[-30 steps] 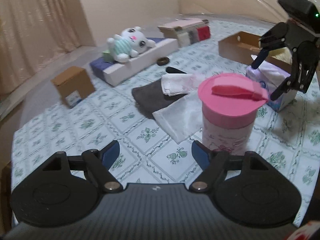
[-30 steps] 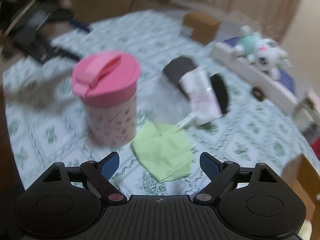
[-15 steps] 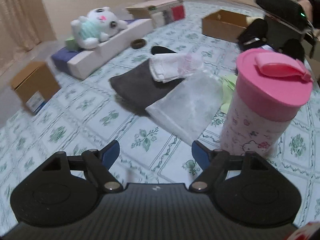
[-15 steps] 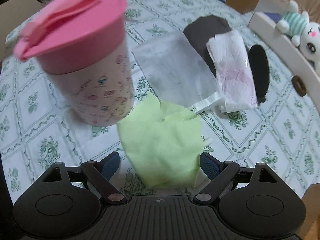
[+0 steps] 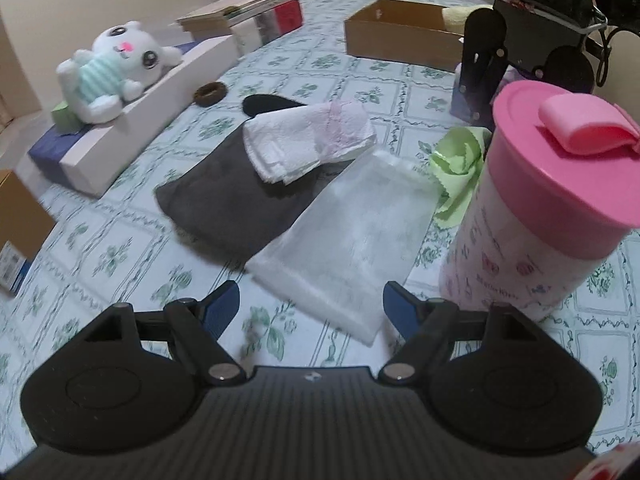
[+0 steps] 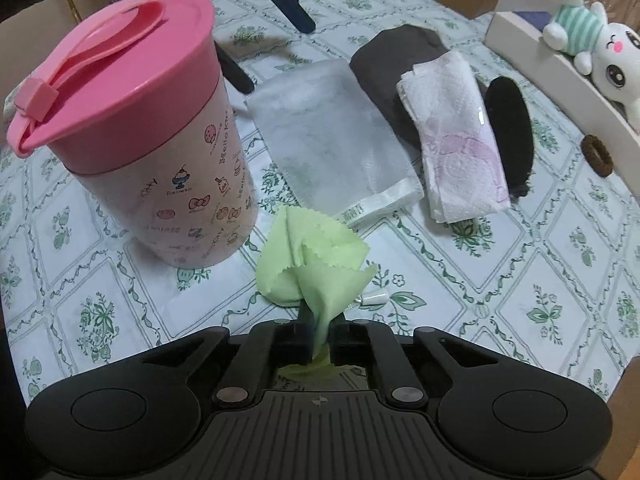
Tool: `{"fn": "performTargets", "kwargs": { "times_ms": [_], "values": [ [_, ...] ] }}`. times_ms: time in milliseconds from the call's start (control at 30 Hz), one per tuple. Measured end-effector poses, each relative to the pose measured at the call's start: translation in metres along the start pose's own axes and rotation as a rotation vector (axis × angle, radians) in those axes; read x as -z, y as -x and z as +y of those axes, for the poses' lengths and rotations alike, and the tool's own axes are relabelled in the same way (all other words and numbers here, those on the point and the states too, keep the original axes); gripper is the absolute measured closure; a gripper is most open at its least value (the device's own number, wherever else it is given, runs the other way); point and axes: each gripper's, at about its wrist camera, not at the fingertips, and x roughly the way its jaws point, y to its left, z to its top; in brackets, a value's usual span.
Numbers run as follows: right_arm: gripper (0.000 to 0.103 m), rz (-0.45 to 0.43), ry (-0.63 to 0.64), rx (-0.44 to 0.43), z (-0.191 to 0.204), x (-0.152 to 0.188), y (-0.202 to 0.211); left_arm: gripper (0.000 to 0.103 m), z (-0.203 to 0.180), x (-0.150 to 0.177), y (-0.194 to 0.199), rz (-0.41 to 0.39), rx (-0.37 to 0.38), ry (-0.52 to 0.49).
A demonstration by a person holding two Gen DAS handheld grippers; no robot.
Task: Organize soft objects
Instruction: 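Grasp the white mesh bag with the left gripper while the right lifts the green cloth, then carry the mesh bag and green cloth over the cardboard tray with both grippers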
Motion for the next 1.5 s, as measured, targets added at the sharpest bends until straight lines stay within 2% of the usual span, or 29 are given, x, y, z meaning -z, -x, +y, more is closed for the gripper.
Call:
{"fn": "performTargets", "kwargs": {
  "times_ms": [267, 433, 533, 600, 633, 700, 800, 867, 967, 1133, 1267, 1400, 1500],
  "values": [
    [0.096, -0.065, -0.042, 0.062, -0.007, -0.009, 0.002, 0.027, 0.006, -0.013, -0.028, 0.032, 0.078, -0.014],
    [0.096, -0.075, -0.059, 0.078, -0.015, -0.016, -0.004, 0.034, 0.005, -0.015, -0.046, 0.099, 0.113, -0.02],
    [0.096, -0.084, -0.063, 0.077, -0.016, -0.016, -0.007, 0.051, 0.008, -0.017, -0.048, 0.102, 0.119, 0.005],
    [0.096, -0.091, -0.067, 0.078, -0.016, -0.016, -0.007, 0.066, 0.008, -0.017, -0.047, 0.103, 0.111, 0.02],
    [0.096, -0.094, -0.069, 0.08, -0.016, -0.016, -0.008, 0.068, 0.008, -0.017, -0.046, 0.104, 0.109, 0.021],
    [0.096, -0.101, -0.081, 0.086, -0.016, -0.015, -0.007, 0.084, 0.005, -0.017, -0.044, 0.1, 0.097, 0.015],
    [0.096, -0.109, -0.097, 0.1, -0.016, -0.014, -0.003, 0.098, -0.001, -0.014, -0.04, 0.1, 0.062, 0.026],
    [0.096, -0.117, -0.112, 0.112, -0.016, -0.012, 0.002, 0.101, -0.004, -0.01, -0.034, 0.102, 0.033, 0.037],
    [0.096, -0.136, -0.148, 0.134, -0.014, -0.009, 0.012, 0.102, -0.005, -0.001, -0.021, 0.1, -0.025, 0.125],
    [0.096, -0.183, -0.23, 0.153, -0.006, 0.001, 0.032, 0.103, -0.013, 0.022, 0.014, 0.078, -0.15, 0.329],
    [0.097, -0.218, -0.279, 0.155, 0.007, 0.012, 0.05, 0.103, -0.035, 0.039, 0.043, 0.055, -0.246, 0.486],
    [0.096, -0.26, -0.343, 0.162, 0.027, 0.028, 0.07, 0.103, -0.069, 0.054, 0.073, 0.032, -0.327, 0.664],
    [0.097, -0.289, -0.404, 0.153, 0.042, 0.042, 0.082, 0.103, -0.097, 0.063, 0.092, 0.021, -0.383, 0.759]
  ]
}}
